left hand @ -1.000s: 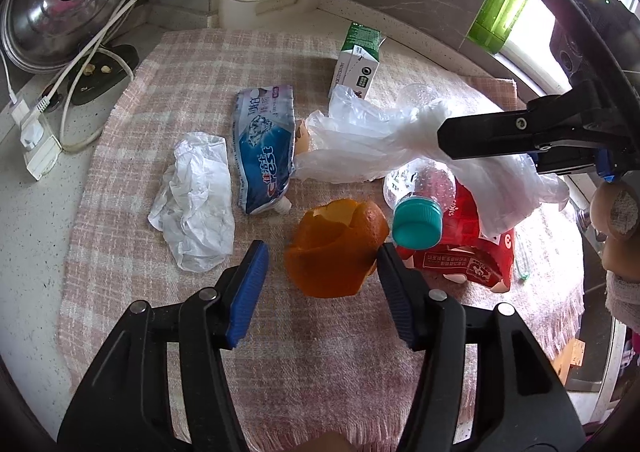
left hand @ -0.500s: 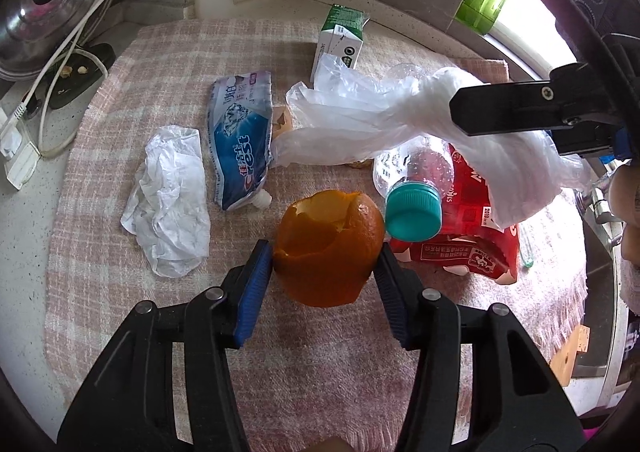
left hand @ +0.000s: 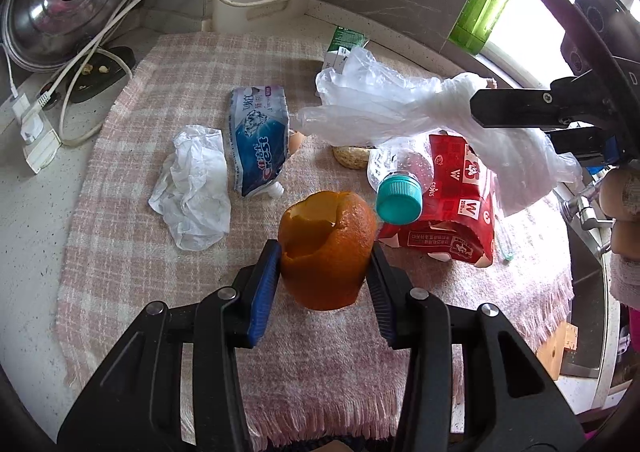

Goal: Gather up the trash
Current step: 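Close the left tool on the orange peel while the right tool grips the plastic bag, then carry the orange peel and plastic bag down over the blue wastebasket, then open the left tool dropping the peel while the right tool drops the bag, then raise both tools back over the cloth, then grasp the crumpled tissue with the left tool while the right tool grasps the green toothbrush case, then carry the tissue and toothbrush case down over the blue wastebasket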

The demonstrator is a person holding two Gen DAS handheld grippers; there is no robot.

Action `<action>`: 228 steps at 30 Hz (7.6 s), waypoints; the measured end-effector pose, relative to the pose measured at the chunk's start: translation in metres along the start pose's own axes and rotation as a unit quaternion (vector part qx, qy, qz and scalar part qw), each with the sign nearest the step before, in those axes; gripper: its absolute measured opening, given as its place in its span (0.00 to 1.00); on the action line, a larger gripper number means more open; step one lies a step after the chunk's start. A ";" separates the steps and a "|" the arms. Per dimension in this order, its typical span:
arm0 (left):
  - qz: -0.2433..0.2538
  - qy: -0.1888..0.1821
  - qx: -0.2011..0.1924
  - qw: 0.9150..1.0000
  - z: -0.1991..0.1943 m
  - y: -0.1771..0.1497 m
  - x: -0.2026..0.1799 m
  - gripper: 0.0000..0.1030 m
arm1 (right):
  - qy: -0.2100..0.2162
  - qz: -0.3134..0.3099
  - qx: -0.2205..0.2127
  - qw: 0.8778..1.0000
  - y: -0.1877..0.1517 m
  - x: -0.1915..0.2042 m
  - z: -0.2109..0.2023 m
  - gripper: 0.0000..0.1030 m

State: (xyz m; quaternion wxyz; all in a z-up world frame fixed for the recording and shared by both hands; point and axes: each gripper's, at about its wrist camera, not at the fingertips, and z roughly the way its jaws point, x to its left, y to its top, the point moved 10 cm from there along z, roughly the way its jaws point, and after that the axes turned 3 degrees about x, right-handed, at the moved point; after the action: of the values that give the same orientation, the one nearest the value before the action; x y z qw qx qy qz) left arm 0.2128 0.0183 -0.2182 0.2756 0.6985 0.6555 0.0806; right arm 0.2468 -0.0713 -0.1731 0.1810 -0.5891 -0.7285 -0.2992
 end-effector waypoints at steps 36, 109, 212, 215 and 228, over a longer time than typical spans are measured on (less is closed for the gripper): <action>-0.001 0.024 0.001 1.000 -0.099 -0.144 0.012 0.42 | -0.017 -0.019 -0.032 0.999 -0.192 0.040 -0.042 0.43; -0.006 0.057 0.183 0.981 0.058 -0.333 0.043 0.48 | -0.162 -0.004 0.134 0.978 -0.330 -0.051 0.184 0.48; -0.131 0.115 0.029 0.984 0.051 0.034 0.120 0.26 | -0.312 -0.024 0.011 0.950 0.000 -0.168 -0.014 0.47; -0.136 0.109 0.026 0.984 0.051 0.035 0.122 0.14 | -0.322 -0.034 0.014 0.946 0.003 -0.168 -0.014 0.37; -0.119 0.089 -0.007 0.989 0.022 0.039 0.106 0.05 | -0.284 0.003 -0.033 0.958 -0.010 -0.173 -0.050 0.18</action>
State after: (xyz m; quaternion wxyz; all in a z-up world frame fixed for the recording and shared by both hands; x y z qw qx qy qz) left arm 0.2707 0.1145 -0.2439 0.2288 0.6037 0.7551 0.1140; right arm 0.2744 -0.2351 -0.2437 -0.0525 -0.6577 -0.7377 -0.1431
